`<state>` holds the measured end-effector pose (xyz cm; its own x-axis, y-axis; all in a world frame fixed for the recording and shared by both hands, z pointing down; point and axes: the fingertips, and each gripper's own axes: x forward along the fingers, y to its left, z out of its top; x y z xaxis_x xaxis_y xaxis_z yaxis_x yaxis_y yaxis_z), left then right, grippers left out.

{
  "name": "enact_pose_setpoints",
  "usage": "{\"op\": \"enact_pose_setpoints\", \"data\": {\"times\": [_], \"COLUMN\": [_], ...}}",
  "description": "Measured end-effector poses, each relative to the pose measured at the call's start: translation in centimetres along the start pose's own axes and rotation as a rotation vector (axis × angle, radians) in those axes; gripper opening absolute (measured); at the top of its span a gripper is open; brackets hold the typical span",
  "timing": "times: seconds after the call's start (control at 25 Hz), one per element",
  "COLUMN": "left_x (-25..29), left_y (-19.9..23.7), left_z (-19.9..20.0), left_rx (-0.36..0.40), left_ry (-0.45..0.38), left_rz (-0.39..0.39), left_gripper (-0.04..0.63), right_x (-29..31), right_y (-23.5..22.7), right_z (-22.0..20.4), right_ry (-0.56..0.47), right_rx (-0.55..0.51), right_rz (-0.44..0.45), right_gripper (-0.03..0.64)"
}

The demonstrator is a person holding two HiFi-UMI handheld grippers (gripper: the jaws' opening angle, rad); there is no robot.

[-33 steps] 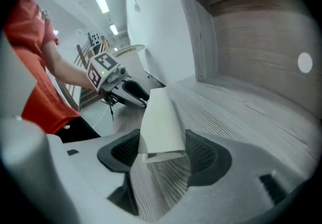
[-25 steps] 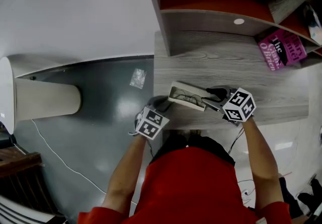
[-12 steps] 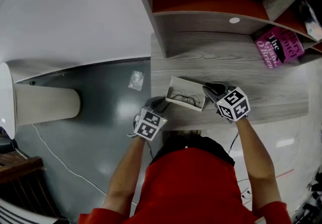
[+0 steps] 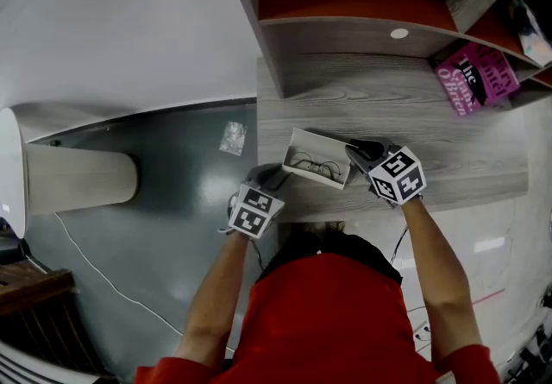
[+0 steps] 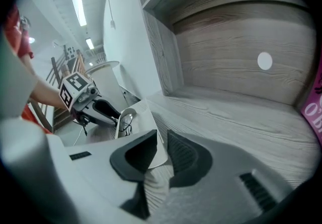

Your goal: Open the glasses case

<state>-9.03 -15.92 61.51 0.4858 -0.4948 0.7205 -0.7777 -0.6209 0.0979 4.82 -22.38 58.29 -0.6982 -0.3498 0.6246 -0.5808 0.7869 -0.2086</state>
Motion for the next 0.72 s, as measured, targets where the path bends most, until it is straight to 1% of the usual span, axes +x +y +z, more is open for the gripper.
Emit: {"op": "enact_pose_setpoints", "data": {"times": [0.48,0.64,0.72], "left_x": [-0.9,-1.4,-1.9], "left_y": [-0.2,-0.7,-0.7], "left_z": [0.2,0.0,0.4], "left_rx": [-0.01,-0.027,-0.031], "left_ry": [-0.018,-0.01,-0.024], "left_rz": [0.014,0.007,0.014], "left_gripper": [0.109,0.109,0.109], "right_x": [-0.9,-1.3,-1.5], "right_y": [1.6,2.0,2.3], "right_z": [0.1,0.3,0.4], "right_ry": [-0.011,-0.022,-0.029], "right_rx": [-0.011,-0.019,-0.025], "right_rz": [0.066,0.081,0.087], "right_gripper": [0.127,0.14,0.147]}}
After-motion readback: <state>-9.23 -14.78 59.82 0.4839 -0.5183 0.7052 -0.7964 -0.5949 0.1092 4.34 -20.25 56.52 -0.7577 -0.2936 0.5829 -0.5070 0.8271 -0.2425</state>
